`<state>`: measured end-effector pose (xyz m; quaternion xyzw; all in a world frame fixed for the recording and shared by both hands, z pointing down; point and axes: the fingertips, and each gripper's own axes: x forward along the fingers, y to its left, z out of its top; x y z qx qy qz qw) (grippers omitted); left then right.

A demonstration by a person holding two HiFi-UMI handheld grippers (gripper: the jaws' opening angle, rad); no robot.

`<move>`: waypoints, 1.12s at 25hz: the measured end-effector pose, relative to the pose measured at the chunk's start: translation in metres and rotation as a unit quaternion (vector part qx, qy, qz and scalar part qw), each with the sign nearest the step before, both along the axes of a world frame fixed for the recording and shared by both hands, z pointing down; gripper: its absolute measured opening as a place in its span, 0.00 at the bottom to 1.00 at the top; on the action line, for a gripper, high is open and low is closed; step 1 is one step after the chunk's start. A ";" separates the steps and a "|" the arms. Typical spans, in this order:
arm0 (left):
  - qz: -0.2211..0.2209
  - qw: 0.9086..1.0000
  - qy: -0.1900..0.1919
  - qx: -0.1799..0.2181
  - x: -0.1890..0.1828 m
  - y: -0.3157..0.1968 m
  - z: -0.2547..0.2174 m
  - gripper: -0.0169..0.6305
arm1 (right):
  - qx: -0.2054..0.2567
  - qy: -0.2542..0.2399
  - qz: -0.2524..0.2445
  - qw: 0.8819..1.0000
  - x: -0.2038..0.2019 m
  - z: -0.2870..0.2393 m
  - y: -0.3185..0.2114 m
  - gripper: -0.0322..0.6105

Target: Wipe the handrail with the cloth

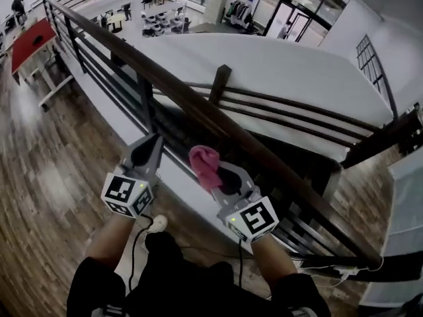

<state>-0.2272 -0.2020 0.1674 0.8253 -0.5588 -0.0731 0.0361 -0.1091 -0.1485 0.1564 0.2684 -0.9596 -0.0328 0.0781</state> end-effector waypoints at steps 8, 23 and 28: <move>0.212 0.976 -0.028 0.049 0.075 -0.043 -0.047 0.03 | 0.018 -0.082 0.240 0.967 0.084 -0.053 -0.023 0.13; 0.340 0.938 -0.004 0.073 0.207 0.083 -0.081 0.03 | 0.050 -0.100 0.473 0.874 0.291 -0.074 0.212 0.13; 0.353 0.932 -0.024 0.071 0.243 0.131 -0.065 0.03 | 0.040 -0.094 0.489 0.866 0.335 -0.066 0.275 0.13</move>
